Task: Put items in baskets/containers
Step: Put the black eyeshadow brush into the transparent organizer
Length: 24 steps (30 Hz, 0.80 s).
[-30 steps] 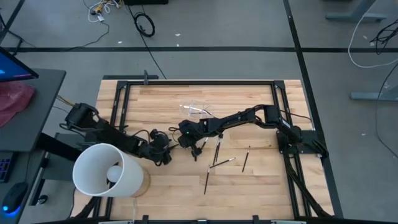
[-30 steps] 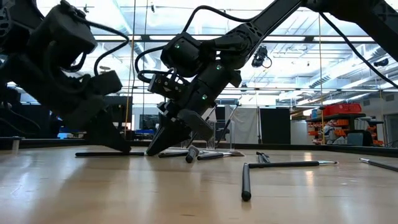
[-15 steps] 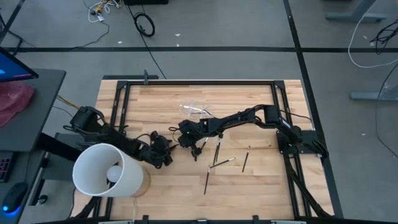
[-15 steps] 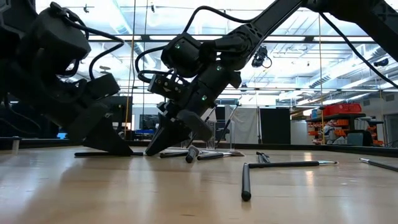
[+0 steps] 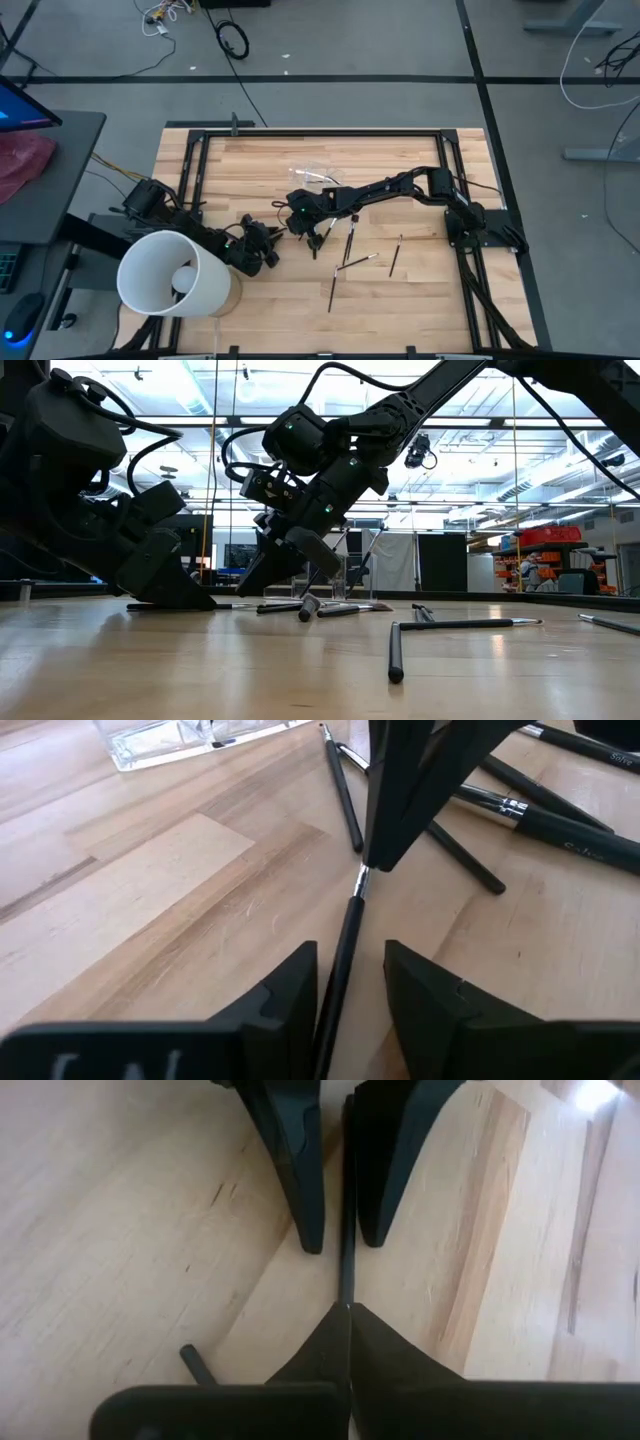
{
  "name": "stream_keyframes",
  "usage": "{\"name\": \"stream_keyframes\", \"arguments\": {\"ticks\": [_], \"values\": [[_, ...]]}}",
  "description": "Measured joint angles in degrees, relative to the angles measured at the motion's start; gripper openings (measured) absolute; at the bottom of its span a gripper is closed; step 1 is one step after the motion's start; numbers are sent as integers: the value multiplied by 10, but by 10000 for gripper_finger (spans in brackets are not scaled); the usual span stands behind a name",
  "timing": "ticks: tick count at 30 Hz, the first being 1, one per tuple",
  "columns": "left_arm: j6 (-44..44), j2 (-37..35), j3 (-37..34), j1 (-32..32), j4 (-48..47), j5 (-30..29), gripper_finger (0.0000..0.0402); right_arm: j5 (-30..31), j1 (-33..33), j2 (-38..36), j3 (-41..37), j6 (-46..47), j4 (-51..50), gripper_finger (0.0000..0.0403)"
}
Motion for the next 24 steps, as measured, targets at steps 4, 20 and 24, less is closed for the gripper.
{"name": "stream_keyframes", "arguments": {"ticks": [4,20,24], "values": [[1,0,-1,0,0,0,99,-1,0,0,0,0,1,0],[32,0,-4,-3,21,-5,14,-3,6,-30,2,3,-15,47],[66,2,-6,-8,42,-5,14,-29,5,-23,1,9,-30,87]]}}
